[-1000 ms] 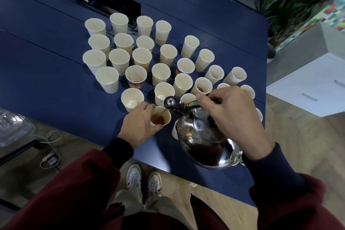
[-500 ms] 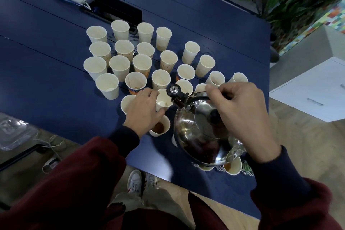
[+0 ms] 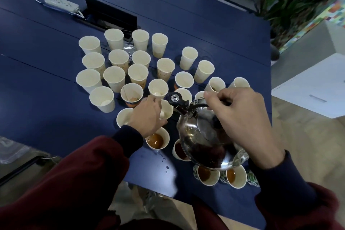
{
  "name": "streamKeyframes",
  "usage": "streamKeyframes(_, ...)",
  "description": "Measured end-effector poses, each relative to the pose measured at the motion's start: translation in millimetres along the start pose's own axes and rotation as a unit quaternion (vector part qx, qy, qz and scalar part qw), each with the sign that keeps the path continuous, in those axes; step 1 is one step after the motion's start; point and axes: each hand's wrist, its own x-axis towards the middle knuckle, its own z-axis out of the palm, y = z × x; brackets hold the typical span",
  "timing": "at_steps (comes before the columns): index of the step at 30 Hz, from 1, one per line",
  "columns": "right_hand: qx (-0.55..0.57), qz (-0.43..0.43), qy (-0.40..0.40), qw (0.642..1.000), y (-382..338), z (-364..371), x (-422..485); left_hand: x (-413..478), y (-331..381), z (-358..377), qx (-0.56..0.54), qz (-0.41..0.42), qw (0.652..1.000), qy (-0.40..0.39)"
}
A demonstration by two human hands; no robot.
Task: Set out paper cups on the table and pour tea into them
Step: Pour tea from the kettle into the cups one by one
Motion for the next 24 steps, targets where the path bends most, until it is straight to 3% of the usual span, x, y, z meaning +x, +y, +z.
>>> streamKeyframes(10, -0.063, 0.079, 0.030, 0.994, -28, 12, 6, 13, -24, -10, -0.025, 0.054, 0.996, -0.066)
streamKeyframes(24, -0.089, 0.081, 0.045, 0.992, -33, 36, 17, 21, -29, -14, -0.073, 0.074, 0.993, -0.056)
